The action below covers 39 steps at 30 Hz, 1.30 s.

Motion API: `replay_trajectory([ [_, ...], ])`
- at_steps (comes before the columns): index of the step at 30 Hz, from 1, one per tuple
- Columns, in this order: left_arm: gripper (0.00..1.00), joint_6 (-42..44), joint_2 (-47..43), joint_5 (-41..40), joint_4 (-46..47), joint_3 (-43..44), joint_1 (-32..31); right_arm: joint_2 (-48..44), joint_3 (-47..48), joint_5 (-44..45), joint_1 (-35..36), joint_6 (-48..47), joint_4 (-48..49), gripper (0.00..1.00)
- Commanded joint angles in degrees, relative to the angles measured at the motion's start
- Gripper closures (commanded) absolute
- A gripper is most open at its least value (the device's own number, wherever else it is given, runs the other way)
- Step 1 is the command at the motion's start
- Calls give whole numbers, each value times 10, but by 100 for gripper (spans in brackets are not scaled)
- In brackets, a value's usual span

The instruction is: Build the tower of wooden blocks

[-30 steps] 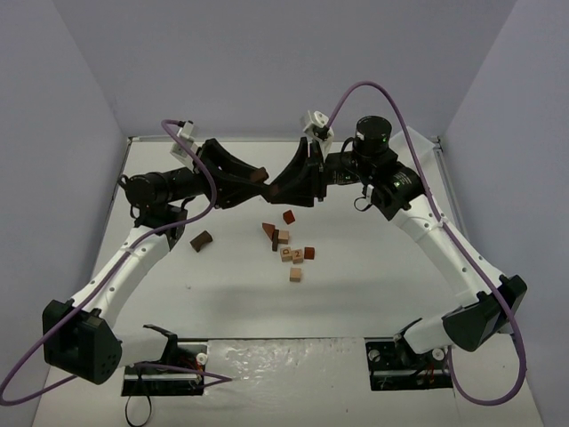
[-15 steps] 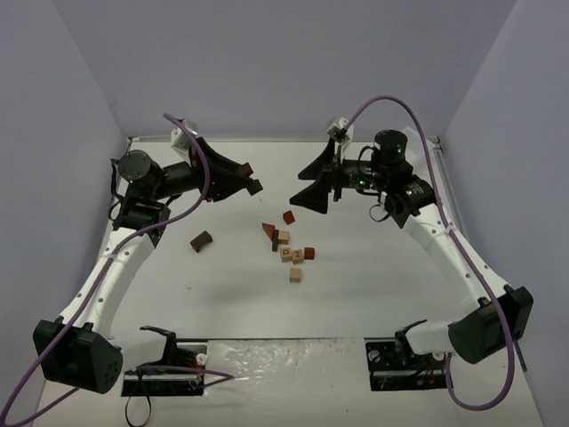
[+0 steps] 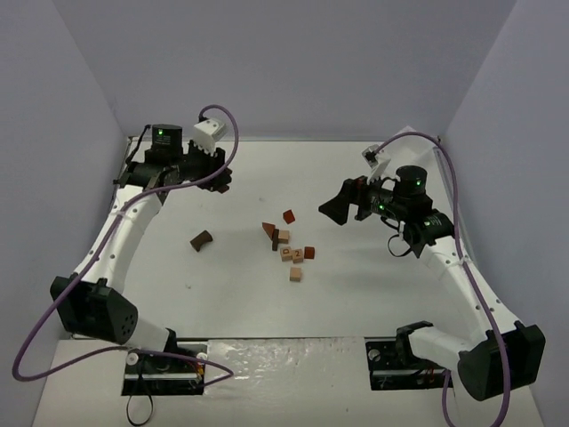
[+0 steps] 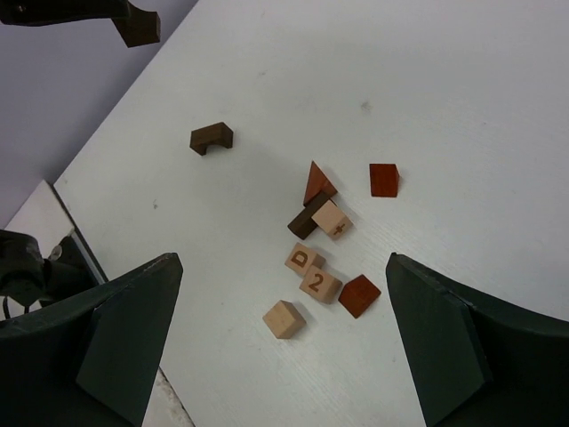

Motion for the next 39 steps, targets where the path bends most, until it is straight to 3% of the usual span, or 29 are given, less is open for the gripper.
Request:
replay_trajectory([
  [1,100,96,69,-169,-115,54,-17,-44,-9,55,-4,-4,-1,3],
  [11,100,82,223,-304,-130,81,-75,-73,-26,68,-9,-15,-46,3],
  [19,100,70,304,-345,-138,94,-86,-75,-34,71,-10,-19,-58,3],
  [29,99,92,360,-329,-139,95,-84,-66,-37,63,-10,-19,-61,3],
  [32,92,95,367,-328,-140,93,-82,-67,-40,59,-10,-20,-61,3],
  [36,70,99,369,-336,-141,89,-80,-70,-41,61,-10,-23,-62,3],
  [39,61,99,361,-334,-140,86,-80,-72,-43,58,-10,-24,-64,3],
])
